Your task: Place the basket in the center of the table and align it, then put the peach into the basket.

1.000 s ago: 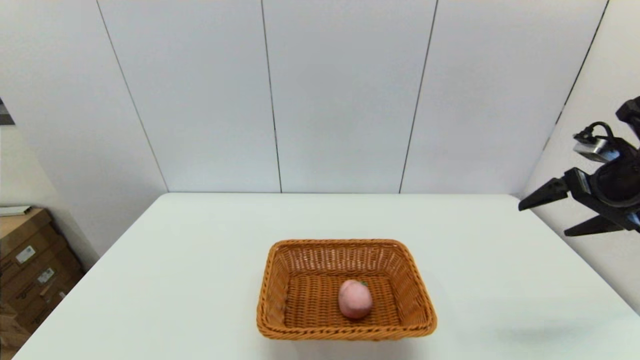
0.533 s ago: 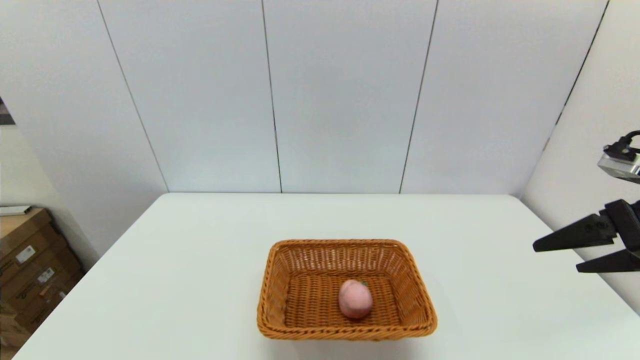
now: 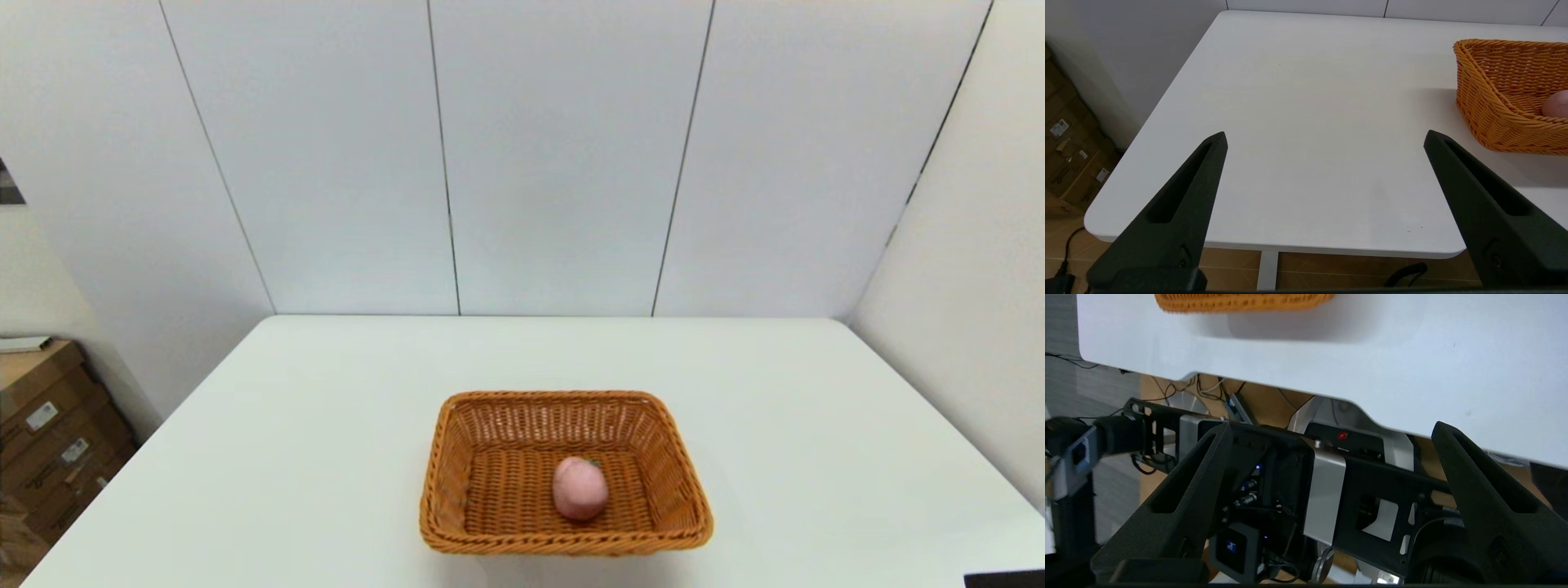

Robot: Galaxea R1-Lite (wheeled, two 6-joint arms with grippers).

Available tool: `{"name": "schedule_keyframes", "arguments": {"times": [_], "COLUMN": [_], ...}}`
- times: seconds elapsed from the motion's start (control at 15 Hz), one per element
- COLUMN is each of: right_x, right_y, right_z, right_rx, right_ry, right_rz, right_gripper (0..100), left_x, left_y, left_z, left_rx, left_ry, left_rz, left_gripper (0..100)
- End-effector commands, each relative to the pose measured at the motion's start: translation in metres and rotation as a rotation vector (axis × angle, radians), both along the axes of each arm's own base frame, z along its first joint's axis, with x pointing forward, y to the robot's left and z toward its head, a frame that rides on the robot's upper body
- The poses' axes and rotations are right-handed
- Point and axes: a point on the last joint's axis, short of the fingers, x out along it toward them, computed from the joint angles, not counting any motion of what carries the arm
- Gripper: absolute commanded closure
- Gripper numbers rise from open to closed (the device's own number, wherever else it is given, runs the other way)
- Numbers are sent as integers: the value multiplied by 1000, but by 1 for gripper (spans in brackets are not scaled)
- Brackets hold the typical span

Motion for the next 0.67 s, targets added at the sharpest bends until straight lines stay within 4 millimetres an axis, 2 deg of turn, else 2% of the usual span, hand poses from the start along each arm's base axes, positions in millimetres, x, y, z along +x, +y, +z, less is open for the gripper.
{"name": "schedule_keyframes", "arguments": {"times": [0.07, 0.47, 0.67], "right_x": [-66, -116, -127], "right_y": [4, 6, 6], "right_z": [-21, -74, -87], "right_rx": [5, 20, 0], "right_ry": [-148, -243, -340], "right_rz": [-19, -37, -57], "right_gripper": [0, 0, 0], "left_x": [0, 0, 0], "left_y": [0, 0, 0], "left_z": [0, 0, 0], "left_rx": [-1, -1, -1], "left_ry": [2, 2, 1], "left_rz": [1, 1, 1], "left_gripper": [0, 0, 0]}}
